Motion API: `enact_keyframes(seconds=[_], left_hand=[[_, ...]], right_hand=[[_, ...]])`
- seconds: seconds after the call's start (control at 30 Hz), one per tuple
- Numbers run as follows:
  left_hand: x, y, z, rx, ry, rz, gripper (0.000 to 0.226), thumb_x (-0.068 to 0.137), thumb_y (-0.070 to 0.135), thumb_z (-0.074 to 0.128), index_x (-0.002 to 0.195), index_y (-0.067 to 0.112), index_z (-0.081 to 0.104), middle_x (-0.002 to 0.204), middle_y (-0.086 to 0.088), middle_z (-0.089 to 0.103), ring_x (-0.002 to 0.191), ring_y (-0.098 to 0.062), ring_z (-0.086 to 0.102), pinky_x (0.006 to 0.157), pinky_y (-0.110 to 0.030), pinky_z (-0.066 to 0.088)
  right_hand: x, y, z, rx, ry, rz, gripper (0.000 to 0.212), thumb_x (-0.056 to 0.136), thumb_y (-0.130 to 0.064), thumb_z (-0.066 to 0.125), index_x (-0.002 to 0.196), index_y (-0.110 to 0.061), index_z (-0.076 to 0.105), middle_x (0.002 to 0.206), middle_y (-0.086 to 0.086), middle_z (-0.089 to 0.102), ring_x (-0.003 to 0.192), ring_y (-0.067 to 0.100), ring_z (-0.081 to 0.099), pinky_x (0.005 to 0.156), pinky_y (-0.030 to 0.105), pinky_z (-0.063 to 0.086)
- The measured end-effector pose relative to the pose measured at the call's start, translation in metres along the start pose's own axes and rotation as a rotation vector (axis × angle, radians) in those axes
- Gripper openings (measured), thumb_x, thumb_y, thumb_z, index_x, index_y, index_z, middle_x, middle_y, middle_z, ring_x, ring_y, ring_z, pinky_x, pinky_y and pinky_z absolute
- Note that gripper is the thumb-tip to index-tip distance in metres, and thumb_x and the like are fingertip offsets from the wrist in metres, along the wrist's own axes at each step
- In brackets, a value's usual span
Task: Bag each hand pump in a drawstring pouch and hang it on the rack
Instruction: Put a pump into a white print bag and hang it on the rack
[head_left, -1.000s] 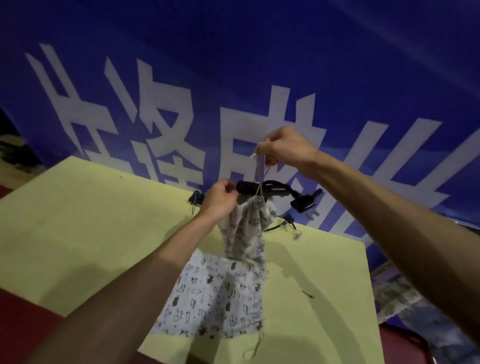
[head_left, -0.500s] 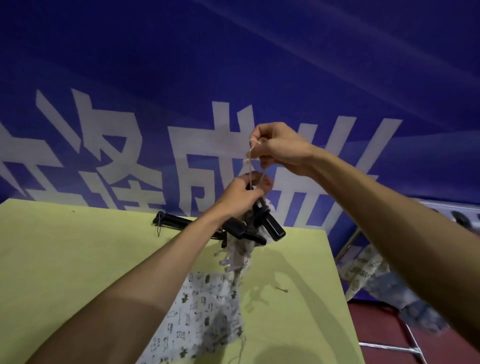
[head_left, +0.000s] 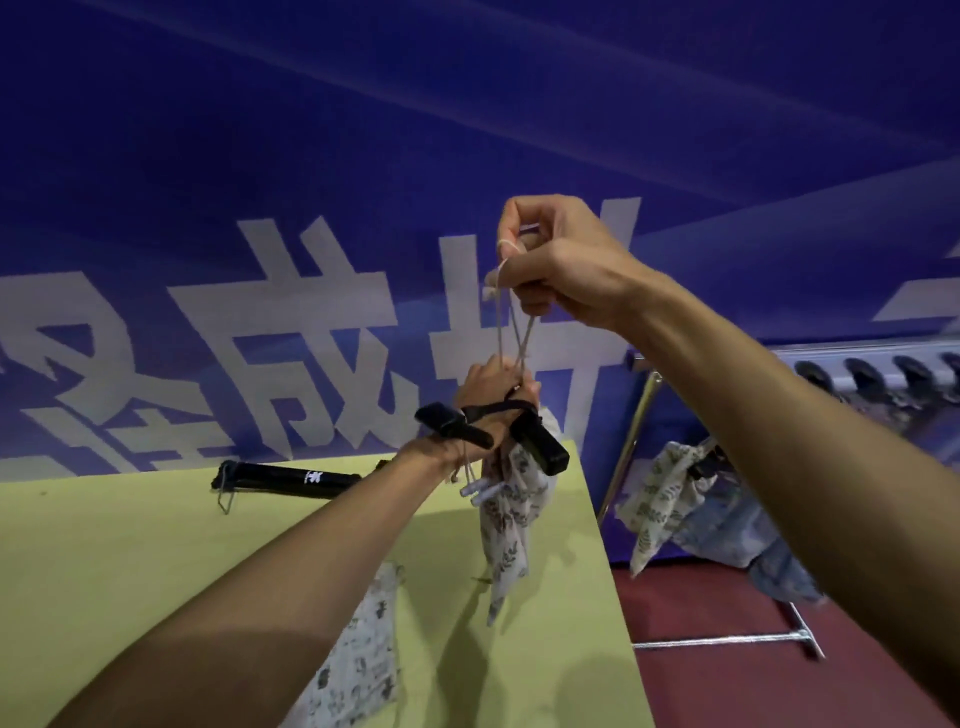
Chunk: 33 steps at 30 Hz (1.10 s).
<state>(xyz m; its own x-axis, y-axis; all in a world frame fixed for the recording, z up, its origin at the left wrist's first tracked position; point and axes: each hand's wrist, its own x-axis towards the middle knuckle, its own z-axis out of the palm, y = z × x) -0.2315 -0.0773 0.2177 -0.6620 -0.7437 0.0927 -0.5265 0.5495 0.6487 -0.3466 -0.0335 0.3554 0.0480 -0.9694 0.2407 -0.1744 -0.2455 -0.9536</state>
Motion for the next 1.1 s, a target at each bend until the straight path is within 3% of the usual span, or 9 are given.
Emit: enact_keyframes(seconds=[0.1, 0.23, 0.37, 0.5, 0.6, 0.7, 0.87, 1.0, 1.1], left_hand=[[0.032, 0.023, 0.025, -0.020, 0.075, -0.005, 0.019, 0.080, 0.041, 0.048, 0.066, 0.029, 0.049, 0.090, -0.010, 0.062, 0.091, -0.035, 0.059, 0.084, -0.050, 0.049], [0.059, 0.047, 0.051, 0.051, 0.030, 0.027, 0.015, 0.090, 0.028, 0.052, 0.082, 0.015, 0.056, 0.104, -0.016, 0.058, 0.101, -0.036, 0.055, 0.091, -0.050, 0.044], [0.080, 0.066, 0.073, 0.070, -0.102, 0.089, 0.018, 0.088, 0.033, 0.053, 0.074, 0.022, 0.057, 0.094, -0.010, 0.057, 0.096, -0.033, 0.058, 0.082, -0.040, 0.046], [0.089, 0.083, 0.064, -0.081, -0.488, 0.263, 0.042, 0.077, 0.015, 0.070, 0.117, 0.018, 0.060, 0.120, -0.004, 0.061, 0.112, -0.016, 0.056, 0.098, -0.035, 0.044], [0.103, 0.120, 0.056, -0.378, -0.631, 0.164, 0.057, 0.083, -0.015, 0.052, 0.133, 0.012, 0.048, 0.131, 0.000, 0.056, 0.112, -0.001, 0.054, 0.080, -0.019, 0.050], [0.115, 0.165, 0.069, -0.615, -0.641, 0.131, 0.066, 0.074, -0.027, 0.036, 0.131, 0.005, 0.049, 0.127, -0.009, 0.059, 0.106, -0.007, 0.062, 0.072, -0.015, 0.052], [0.129, 0.215, 0.127, -0.746, -0.739, 0.158, 0.063, 0.057, -0.007, 0.041, 0.118, 0.003, 0.055, 0.107, -0.011, 0.067, 0.098, -0.016, 0.065, 0.080, -0.025, 0.050], [0.143, 0.238, 0.180, -0.699, -0.788, 0.172, 0.031, 0.075, 0.011, 0.063, 0.105, 0.017, 0.063, 0.093, -0.006, 0.073, 0.094, -0.024, 0.066, 0.093, -0.037, 0.046], [0.154, 0.260, 0.222, -0.654, -0.719, 0.199, 0.031, 0.083, 0.014, 0.068, 0.113, 0.012, 0.060, 0.090, -0.011, 0.072, 0.077, -0.015, 0.069, 0.083, -0.034, 0.050]], right_hand=[[-0.015, 0.011, -0.042, 0.113, 0.141, -0.016, 0.032, 0.075, 0.018, 0.053, 0.066, -0.011, 0.044, 0.048, 0.000, 0.044, 0.039, 0.012, 0.038, 0.040, 0.022, 0.032], [-0.027, 0.019, -0.081, 0.191, 0.215, -0.044, 0.033, 0.074, 0.018, 0.055, 0.065, -0.012, 0.043, 0.045, -0.001, 0.044, 0.036, 0.012, 0.032, 0.041, 0.019, 0.025], [-0.042, 0.030, -0.121, 0.078, 0.219, -0.027, 0.030, 0.077, 0.013, 0.060, 0.069, -0.012, 0.045, 0.048, 0.000, 0.040, 0.035, 0.012, 0.034, 0.039, 0.020, 0.029], [-0.065, 0.041, -0.159, -0.060, 0.213, -0.007, 0.029, 0.077, 0.013, 0.065, 0.069, -0.012, 0.050, 0.049, 0.004, 0.043, 0.036, 0.015, 0.038, 0.038, 0.022, 0.035], [-0.088, 0.048, -0.190, -0.007, 0.287, 0.019, 0.030, 0.077, 0.019, 0.057, 0.068, -0.010, 0.051, 0.043, -0.001, 0.042, 0.033, 0.011, 0.032, 0.038, 0.016, 0.029], [-0.114, 0.059, -0.221, 0.064, 0.387, 0.057, 0.033, 0.078, 0.021, 0.052, 0.068, -0.010, 0.048, 0.043, -0.003, 0.038, 0.032, 0.007, 0.027, 0.037, 0.014, 0.024], [-0.163, 0.075, -0.271, 0.107, 0.481, 0.118, 0.036, 0.078, 0.021, 0.054, 0.071, -0.013, 0.043, 0.043, -0.005, 0.037, 0.032, 0.005, 0.028, 0.035, 0.014, 0.025], [-0.201, 0.093, -0.308, 0.046, 0.546, 0.210, 0.030, 0.065, 0.010, 0.058, 0.073, -0.015, 0.044, 0.051, 0.000, 0.042, 0.039, 0.011, 0.031, 0.038, 0.020, 0.018], [-0.224, 0.107, -0.331, -0.026, 0.584, 0.254, 0.027, 0.062, 0.007, 0.055, 0.073, -0.016, 0.044, 0.061, 0.007, 0.042, 0.045, 0.012, 0.032, 0.038, 0.019, 0.021]])
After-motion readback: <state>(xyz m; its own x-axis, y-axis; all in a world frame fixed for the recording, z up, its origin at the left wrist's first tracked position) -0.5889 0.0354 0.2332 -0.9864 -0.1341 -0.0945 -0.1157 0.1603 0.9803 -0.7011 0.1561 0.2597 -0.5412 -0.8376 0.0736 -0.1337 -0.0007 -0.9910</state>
